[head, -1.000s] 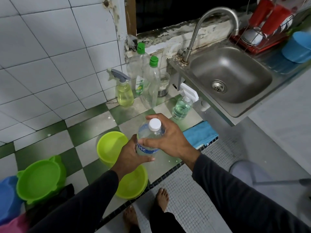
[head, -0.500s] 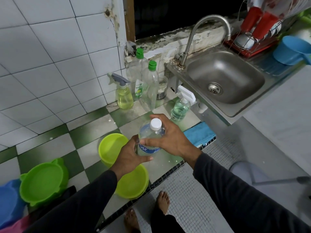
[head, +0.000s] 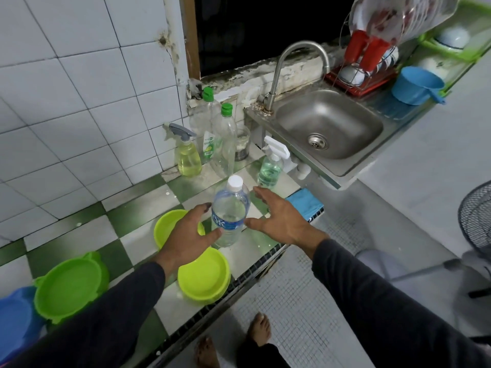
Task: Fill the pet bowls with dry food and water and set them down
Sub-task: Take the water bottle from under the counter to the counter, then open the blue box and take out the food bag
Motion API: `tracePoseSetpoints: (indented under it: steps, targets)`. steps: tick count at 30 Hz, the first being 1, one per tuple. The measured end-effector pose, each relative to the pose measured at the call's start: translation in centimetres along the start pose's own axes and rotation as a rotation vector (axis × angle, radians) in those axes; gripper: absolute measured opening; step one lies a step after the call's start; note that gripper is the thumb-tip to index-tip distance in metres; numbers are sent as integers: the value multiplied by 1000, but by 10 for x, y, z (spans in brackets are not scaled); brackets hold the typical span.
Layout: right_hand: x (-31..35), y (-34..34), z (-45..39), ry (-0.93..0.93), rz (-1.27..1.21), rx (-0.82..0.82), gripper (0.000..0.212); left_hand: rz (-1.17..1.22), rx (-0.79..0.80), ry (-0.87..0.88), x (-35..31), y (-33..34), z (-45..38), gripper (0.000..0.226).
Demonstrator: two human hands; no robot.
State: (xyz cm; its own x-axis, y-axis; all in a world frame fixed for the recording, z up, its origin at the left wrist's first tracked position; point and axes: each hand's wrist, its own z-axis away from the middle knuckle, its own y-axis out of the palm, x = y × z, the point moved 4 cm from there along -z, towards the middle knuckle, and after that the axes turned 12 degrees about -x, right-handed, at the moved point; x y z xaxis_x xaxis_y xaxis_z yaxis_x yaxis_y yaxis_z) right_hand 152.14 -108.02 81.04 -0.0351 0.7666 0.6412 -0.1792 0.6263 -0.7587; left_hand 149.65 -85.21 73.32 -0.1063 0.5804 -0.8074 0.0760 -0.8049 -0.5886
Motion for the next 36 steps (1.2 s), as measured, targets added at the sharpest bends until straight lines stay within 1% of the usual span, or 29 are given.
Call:
tracePoseSetpoints:
  steps: [5,8,11,13,18,23,27,30,32,36]
  targets:
    - [-2,-4,16,-51,292,26,84,-242,2,85,-20,-16,18,71]
    - [-4,-3,25,-97,455,53,75,-387,11,116,-28,-24,30,73]
    - [-4,-2,34,-162,590,78,59,-504,-7,112,-37,-35,44,75]
    - [-3,-1,41,-186,651,104,52,-568,-22,95,-42,-42,57,75]
    - [4,2,65,-257,681,146,49,-682,-77,89,-52,-61,96,67]
    - [16,5,90,-357,675,134,48,-730,-126,23,-53,-77,142,62]
    - [29,15,108,-424,660,131,50,-713,-187,-30,-55,-91,182,69]
    - [41,25,121,-464,640,139,50,-723,-218,-72,-53,-102,209,60]
    - [52,33,128,-497,632,142,54,-726,-244,-105,-50,-111,226,52]
    - [77,50,142,-580,625,139,57,-695,-300,-171,-40,-133,260,50]
